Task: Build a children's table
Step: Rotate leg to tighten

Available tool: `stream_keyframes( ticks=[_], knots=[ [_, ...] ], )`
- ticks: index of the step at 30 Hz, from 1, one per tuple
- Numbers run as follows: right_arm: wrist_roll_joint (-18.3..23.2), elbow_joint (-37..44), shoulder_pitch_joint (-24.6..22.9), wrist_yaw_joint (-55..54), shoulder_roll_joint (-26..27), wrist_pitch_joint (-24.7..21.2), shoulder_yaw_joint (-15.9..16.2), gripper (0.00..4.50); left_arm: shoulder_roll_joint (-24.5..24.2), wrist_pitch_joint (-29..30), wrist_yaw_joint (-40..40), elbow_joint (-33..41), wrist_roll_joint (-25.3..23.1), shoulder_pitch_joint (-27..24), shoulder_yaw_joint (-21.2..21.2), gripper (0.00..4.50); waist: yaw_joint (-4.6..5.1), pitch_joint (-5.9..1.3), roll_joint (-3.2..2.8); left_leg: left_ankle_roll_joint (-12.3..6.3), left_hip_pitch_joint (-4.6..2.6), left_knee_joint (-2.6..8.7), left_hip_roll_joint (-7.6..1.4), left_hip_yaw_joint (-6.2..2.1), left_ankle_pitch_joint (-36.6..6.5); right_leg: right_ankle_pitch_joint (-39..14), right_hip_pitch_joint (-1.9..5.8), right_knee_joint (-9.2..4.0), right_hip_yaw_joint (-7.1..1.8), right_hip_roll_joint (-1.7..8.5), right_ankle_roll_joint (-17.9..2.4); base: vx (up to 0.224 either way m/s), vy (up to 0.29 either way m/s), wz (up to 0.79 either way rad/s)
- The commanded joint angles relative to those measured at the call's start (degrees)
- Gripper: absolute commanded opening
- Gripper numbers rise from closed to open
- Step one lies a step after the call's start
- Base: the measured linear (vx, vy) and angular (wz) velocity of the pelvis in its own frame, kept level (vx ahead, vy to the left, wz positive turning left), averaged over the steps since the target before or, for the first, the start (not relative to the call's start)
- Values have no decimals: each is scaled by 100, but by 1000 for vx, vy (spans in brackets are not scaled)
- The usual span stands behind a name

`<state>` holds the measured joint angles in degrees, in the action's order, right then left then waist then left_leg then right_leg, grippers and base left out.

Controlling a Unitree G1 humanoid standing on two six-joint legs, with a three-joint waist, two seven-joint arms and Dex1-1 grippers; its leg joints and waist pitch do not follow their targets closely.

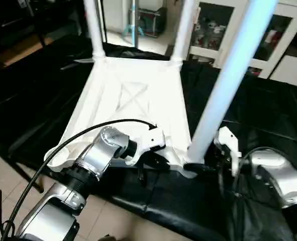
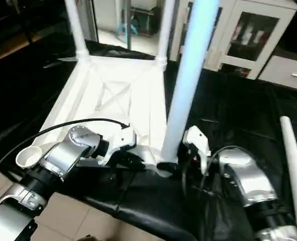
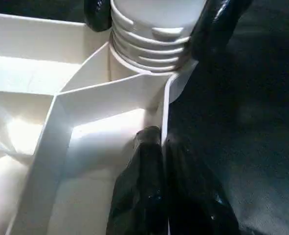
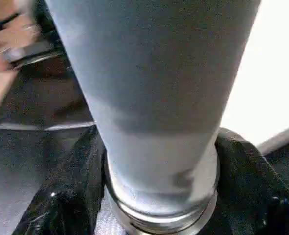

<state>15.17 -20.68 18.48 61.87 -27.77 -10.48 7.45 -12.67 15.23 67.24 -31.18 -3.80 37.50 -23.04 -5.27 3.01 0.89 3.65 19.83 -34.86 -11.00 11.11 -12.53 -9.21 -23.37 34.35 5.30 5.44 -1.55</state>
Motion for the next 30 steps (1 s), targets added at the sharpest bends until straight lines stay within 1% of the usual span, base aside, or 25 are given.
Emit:
stream_keyframes(
  ticks=[1,2,3,4,5,6,7,8,9,10,11,13,14,15,16,18,19,21,22,23,24,25,27,28,30],
  knots=[
    [-315,-705,179,-1370,355,-294,-267,273,431,128,-628,-273,100,346,245,0,18,-342,32,-248,-18,444,-223,-106,-1101,-1896,303,-474,-274,364,-1127,0,0,0],
    [-323,-801,206,-1587,438,-362,-326,272,492,152,-760,-347,96,398,291,0,79,-340,36,-157,4,455,-201,-132,-1191,-2191,332,-495,-252,366,-1010,0,0,0],
    [-346,-873,228,-1785,514,-394,-373,272,546,201,-853,-395,100,442,325,0,118,-356,64,-116,63,467,-190,-164,-1136,-2340,393,-501,-232,372,-848,0,0,0],
    [-363,-969,264,-2141,658,-452,-463,272,649,260,-1038,-476,114,519,394,0,130,-364,62,-105,56,467,-196,-168,-1087,-2343,387,-507,-232,384,-808,0,0,0],
    [-390,-1087,325,-2630,847,-533,-581,272,789,326,-1269,-578,141,622,484,0,173,-361,54,-129,53,460,-188,-168,-1051,-2301,361,-521,-237,377,-791,0,0,0],
    [-398,-1126,347,-2788,907,-559,-620,272,831,348,-1335,-609,150,654,508,0,213,-367,43,-135,65,457,-176,-170,-1036,-2257,361,-521,-228,362,-806,0,0,0],
    [-525,-1412,508,-3844,1230,-658,-818,272,1105,454,-1828,-770,206,826,689,0,249,-371,30,-131,54,449,-163,-166,-1005,-2209,345,-522,-231,355,-821,0,0,0],
    [-589,-1518,564,-4175,1318,-655,-866,272,1187,491,-1973,-820,223,877,747,0,270,-374,20,-109,47,447,-160,-172,-1001,-2185,331,-522,-230,356,-843,0,0,0],
    [-602,-1612,615,-4458,1424,-605,-929,272,1267,506,-2121,-865,219,929,788,0,304,-392,37,-117,91,444,-143,-190,-940,-2137,385,-509,-211,349,-838,0,0,0],
    [-576,-1703,669,-4705,1555,-548,-1008,272,1353,476,-2280,-933,210,992,827,0,300,-398,35,-141,80,436,-142,-181,-905,-2095,373,-515,-214,346,-836,0,0,0],
    [-628,-1798,742,-5063,1760,-454,-1023,272,1493,438,-2522,-1040,214,1092,895,0,300,-400,22,-188,45,428,-143,-169,-894,-1981,333,-521,-224,348,-912,0,0,0],
    [-663,-1890,826,-5293,1961,-382,-999,272,1608,343,-2796,-1175,166,1196,930,0,307,-436,38,-277,77,412,-131,-154,-584,-1444,354,-446,-238,326,-1052,0,0,0],
    [-746,-1958,901,-5528,2133,-281,-943,272,1688,223,-3035,-1293,95,1282,931,0,284,-446,28,-317,62,409,-133,-152,-503,-1297,353,-437,-236,325,-1100,0,0,0],
    [-835,-2005,966,-5645,2267,-183,-877,272,1738,132,-3169,-1380,30,1340,909,0,287,-468,27,-395,86,388,-139,-151,-255,-899,343,-377,-248,323,-1207,0,0,0],
    [-876,-2024,1016,-5634,2352,-128,-816,272,1762,73,-3230,-1426,-2,1365,899,0,285,-465,37,-432,85,388,-145,-144,-191,-755,341,-365,-246,315,-1263,0,0,0],
    [-913,-2037,1110,-5564,2466,-6,-729,272,1775,54,-3232,-1462,-31,1373,882,0,272,-451,35,-617,74,391,-150,-128,-247,-575,347,-354,-245,328,-1414,0,0,0],
    [-920,-2017,1142,-5553,2467,59,-694,272,1758,50,-3217,-1467,-42,1357,873,0,266,-441,42,-657,59,395,-158,-119,-323,-655,342,-371,-242,327,-1421,0,0,0],
    [-905,-1986,1157,-5526,2456,138,-684,272,1739,44,-3204,-1472,-53,1342,862,0,261,-427,28,-652,50,405,-167,-118,-429,-805,338,-388,-242,331,-1399,0,0,0],
    [-735,-1810,1100,-5248,2420,341,-784,328,1698,16,-3180,-1507,-67,1322,852,0,267,-425,70,-657,53,405,-166,-111,-491,-875,340,-400,-241,330,-1375,0,0,0],
    [-702,-1658,1032,-5177,2369,426,-828,342,1664,3,-3151,-1520,-72,1310,846,0,247,-419,64,-643,50,409,-165,-113,-554,-1025,343,-409,-245,345,-1332,0,0,0],
    [-702,-1658,1032,-5177,2369,426,-828,342,1664,3,-3151,-1520,-72,1310,846,0,241,-415,62,-638,49,408,-163,-110,-560,-1061,346,-417,-247,342,-1302,0,0,0],
    [-629,-1422,901,-4979,2297,489,-899,348,1638,-12,-3131,-1534,-78,1296,858,0,218,-414,63,-649,47,408,-167,-108,-548,-1084,340,-425,-253,339,-1262,0,0,0],
    [-623,-1263,812,-4903,2227,524,-906,376,1612,-17,-3102,-1517,-82,1279,854,0,189,-417,70,-678,51,406,-171,-109,-455,-975,340,-406,-258,339,-1268,0,0,0],
    [-531,-1074,712,-4735,2167,507,-936,384,1586,-29,-3052,-1502,-86,1257,842,0,194,-415,68,-695,61,405,-168,-110,-458,-965,347,-399,-256,339,-1275,0,0,0],
    [-307,-478,441,-4394,1943,374,-1019,394,1495,-62,-2909,-1450,-95,1196,810,0,152,-411,65,-747,48,403,-178,-109,-440,-964,344,-400,-263,341,-1233,0,0,0]
  ],
)
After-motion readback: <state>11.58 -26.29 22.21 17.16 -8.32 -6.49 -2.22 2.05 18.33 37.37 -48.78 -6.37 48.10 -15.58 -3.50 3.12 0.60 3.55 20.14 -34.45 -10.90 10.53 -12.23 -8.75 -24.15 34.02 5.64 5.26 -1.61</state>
